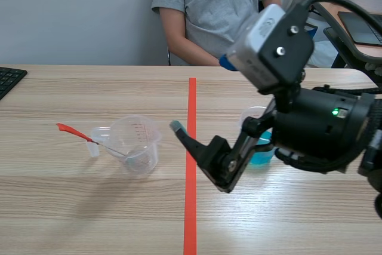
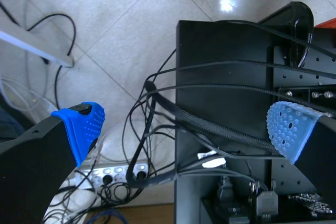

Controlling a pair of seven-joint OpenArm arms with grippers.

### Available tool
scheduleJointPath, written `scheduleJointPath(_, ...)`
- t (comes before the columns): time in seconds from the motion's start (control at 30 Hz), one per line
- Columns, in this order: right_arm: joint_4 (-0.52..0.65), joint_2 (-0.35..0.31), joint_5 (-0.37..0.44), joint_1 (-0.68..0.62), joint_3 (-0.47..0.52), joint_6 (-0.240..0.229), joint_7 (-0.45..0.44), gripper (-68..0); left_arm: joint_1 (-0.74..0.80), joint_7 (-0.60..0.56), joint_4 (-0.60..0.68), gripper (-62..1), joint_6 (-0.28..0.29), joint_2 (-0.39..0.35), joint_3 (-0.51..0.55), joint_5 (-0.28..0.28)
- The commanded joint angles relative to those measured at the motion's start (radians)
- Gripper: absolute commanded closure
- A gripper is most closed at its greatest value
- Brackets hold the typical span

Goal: Do the redox reaction experiment.
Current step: 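Lift the metal plate out of the left beaker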

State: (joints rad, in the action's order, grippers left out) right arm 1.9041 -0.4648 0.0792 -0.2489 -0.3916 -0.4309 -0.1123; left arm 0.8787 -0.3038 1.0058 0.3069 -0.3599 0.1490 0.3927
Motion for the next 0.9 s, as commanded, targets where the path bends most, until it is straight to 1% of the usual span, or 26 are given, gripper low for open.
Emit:
scheduleJointPath(0.0, -0.011, 0.031, -0.019, 0.024, -0.023, 0.005, -0.017, -67.9, -0.022, -0.011, 0.002, -62.3, 0.003, 0.000, -0.015, 0.005)
scheduleJointPath(0.1, -0.048, 0.080, -0.072, 0.062, -0.092, 0.005, -0.017, -67.9, -0.063, -0.012, -0.040, -62.3, 0.003, -0.001, -0.040, 0.006)
scheduleJointPath(0.27, -0.127, 0.151, -0.140, 0.134, -0.213, 0.054, -0.018, -67.9, -0.067, -0.014, -0.055, -62.3, 0.002, -0.001, -0.050, 0.006)
scheduleJointPath(0.33, -0.157, 0.175, -0.141, 0.164, -0.255, 0.069, -0.018, -67.9, -0.067, -0.014, -0.063, -62.3, 0.002, -0.001, -0.050, 0.006)
scheduleJointPath(0.4, -0.195, 0.201, -0.145, 0.196, -0.294, 0.098, -0.018, -67.9, -0.067, -0.014, -0.072, -62.3, 0.002, -0.001, -0.050, 0.006)
scheduleJointPath(0.53, -0.291, 0.257, -0.163, 0.262, -0.368, 0.103, -0.018, -67.9, -0.067, -0.014, -0.083, -62.3, 0.002, -0.001, -0.050, 0.006)
scheduleJointPath(0.63, -0.353, 0.294, -0.171, 0.299, -0.416, 0.133, -0.018, -67.9, -0.067, -0.014, -0.083, -62.3, 0.002, -0.001, -0.050, 0.006)
scheduleJointPath(0.77, -0.406, 0.327, -0.193, 0.331, -0.460, 0.164, -0.027, -67.9, -0.067, -0.014, -0.083, -62.3, 0.002, -0.001, -0.050, 0.006)
scheduleJointPath(0.83, -0.419, 0.339, -0.194, 0.335, -0.468, 0.197, -0.033, -67.9, -0.067, -0.014, -0.083, -62.3, 0.002, -0.001, -0.050, 0.006)
scheduleJointPath(0.87, -0.422, 0.344, -0.204, 0.335, -0.468, 0.204, -0.033, -67.9, -0.067, -0.014, -0.083, -62.3, 0.002, -0.001, -0.050, 0.006)
